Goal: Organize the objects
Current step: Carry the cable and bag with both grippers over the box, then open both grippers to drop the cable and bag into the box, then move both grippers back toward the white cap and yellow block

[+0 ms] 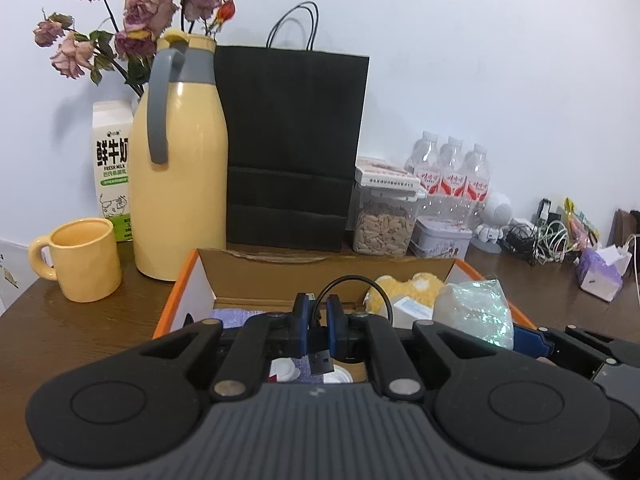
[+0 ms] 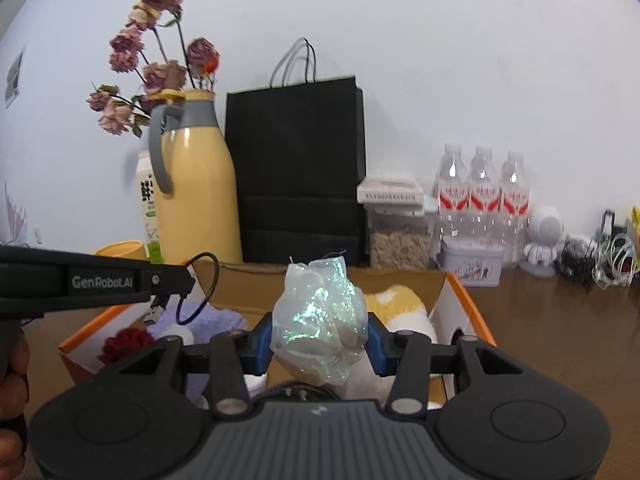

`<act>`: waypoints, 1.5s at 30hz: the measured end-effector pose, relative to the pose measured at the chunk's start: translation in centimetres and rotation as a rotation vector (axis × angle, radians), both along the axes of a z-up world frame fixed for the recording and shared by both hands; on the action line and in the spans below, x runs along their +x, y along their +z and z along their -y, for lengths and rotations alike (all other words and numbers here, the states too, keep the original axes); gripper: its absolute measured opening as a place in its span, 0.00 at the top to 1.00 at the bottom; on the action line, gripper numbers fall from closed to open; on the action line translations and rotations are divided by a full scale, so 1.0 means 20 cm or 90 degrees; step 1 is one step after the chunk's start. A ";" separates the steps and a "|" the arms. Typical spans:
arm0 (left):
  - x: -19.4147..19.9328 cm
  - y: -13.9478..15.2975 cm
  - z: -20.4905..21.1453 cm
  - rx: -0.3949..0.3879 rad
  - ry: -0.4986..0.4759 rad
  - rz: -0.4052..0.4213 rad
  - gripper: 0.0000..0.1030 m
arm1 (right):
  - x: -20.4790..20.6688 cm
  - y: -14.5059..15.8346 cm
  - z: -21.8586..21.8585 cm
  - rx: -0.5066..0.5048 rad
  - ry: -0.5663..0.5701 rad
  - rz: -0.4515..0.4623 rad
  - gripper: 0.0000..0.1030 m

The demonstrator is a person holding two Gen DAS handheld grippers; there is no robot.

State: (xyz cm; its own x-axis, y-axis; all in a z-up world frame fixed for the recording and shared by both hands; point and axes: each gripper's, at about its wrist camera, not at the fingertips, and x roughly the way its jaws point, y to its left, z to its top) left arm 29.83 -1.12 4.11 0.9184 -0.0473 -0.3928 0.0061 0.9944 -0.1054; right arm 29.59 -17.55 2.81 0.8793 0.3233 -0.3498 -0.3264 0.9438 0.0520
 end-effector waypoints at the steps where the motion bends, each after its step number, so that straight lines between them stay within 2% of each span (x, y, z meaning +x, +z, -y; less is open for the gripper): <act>1: 0.01 -0.01 0.00 0.002 -0.004 -0.005 0.90 | 0.01 -0.01 0.00 0.002 0.002 -0.005 0.57; 6: 0.02 -0.04 -0.01 0.007 -0.004 -0.018 0.90 | 0.00 -0.02 -0.01 -0.008 0.011 -0.009 0.55; 8: 0.02 -0.04 -0.02 0.010 0.002 -0.014 0.85 | -0.01 -0.03 -0.01 -0.013 0.008 -0.010 0.45; 9: 0.01 -0.04 -0.02 0.011 0.004 -0.011 0.74 | -0.01 -0.03 -0.01 -0.015 0.004 -0.011 0.41; 10: 0.01 -0.03 -0.02 0.011 0.006 -0.007 0.65 | -0.02 -0.03 0.00 -0.015 -0.002 -0.009 0.28; 11: 0.00 -0.03 -0.03 0.010 0.010 0.000 0.39 | -0.02 -0.03 0.01 -0.014 -0.010 -0.007 0.10; 12: -0.01 -0.03 -0.03 0.010 0.015 0.010 0.24 | -0.02 -0.02 0.02 -0.013 -0.016 -0.003 0.02; 13: -0.02 -0.02 -0.04 0.010 0.021 0.023 0.00 | -0.03 -0.02 0.02 -0.010 -0.019 0.001 0.00; 15: -0.04 -0.01 -0.05 0.008 0.032 0.047 0.00 | -0.03 -0.02 0.03 -0.009 -0.027 0.001 0.00; 31: -0.04 -0.01 -0.05 -0.005 0.040 0.043 0.00 | -0.05 -0.01 0.05 -0.012 -0.035 0.013 0.00; 45: -0.22 -0.01 -0.11 -0.004 0.056 0.050 0.00 | -0.18 0.00 0.12 -0.020 -0.045 0.024 0.00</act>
State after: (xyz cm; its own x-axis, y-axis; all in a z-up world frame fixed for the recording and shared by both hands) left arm 25.36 1.04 3.94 0.9468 0.0321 -0.3201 -0.0722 0.9908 -0.1142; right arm 26.06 -20.01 2.91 0.9124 0.2489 -0.3248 -0.2598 0.9656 0.0102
